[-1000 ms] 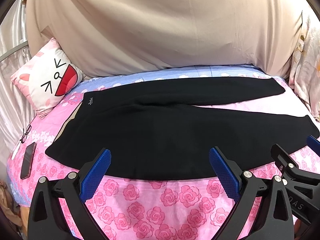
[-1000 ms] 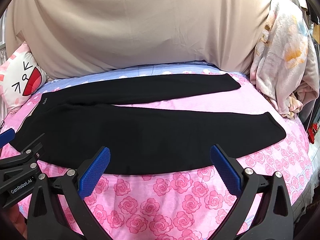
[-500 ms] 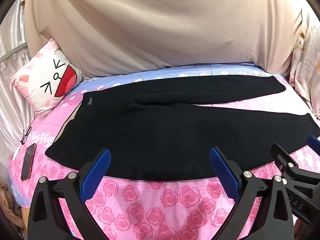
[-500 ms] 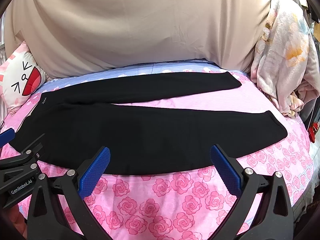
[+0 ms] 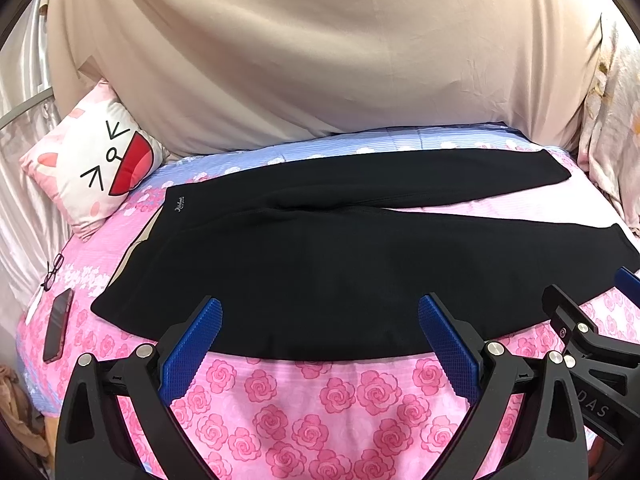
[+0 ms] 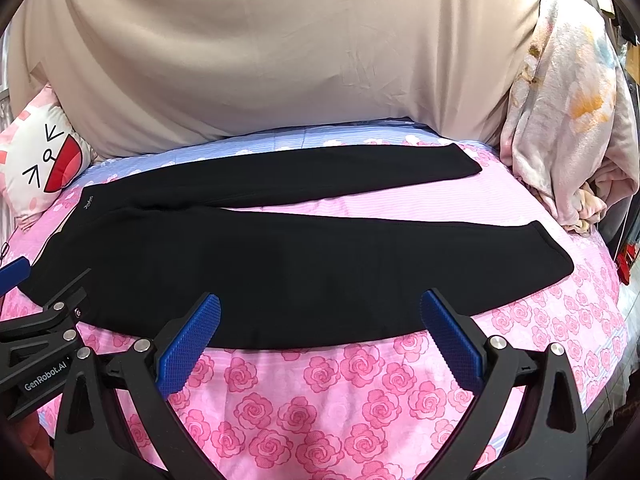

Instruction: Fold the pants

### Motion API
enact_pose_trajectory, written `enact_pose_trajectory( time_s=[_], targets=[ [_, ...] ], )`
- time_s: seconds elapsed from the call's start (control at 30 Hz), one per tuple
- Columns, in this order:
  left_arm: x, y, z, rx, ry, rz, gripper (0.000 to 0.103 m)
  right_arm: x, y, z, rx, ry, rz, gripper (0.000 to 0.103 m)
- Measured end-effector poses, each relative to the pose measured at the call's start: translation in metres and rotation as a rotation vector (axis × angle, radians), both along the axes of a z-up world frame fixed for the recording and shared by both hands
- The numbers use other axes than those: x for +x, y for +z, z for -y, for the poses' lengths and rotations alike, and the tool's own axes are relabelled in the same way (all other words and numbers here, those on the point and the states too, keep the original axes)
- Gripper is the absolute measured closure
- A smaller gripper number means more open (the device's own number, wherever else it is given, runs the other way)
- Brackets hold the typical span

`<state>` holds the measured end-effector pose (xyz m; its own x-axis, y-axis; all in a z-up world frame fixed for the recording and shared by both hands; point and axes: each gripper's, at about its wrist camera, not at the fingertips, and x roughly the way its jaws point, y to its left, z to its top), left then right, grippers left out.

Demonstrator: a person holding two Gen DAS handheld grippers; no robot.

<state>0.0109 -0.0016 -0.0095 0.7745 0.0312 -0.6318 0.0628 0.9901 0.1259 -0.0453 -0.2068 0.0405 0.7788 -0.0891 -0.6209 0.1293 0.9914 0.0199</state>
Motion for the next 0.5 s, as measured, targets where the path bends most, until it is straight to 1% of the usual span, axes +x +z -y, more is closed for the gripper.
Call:
enact_pose_trajectory(
  time_s=[0.5],
  targets=[
    [0.0058, -0.0029, -0.0003, 0.005, 0.002, -0.014, 0.007, 0.0065, -0.0030, 0.0045, 0.001, 0.002, -0.016, 0.005]
  ],
)
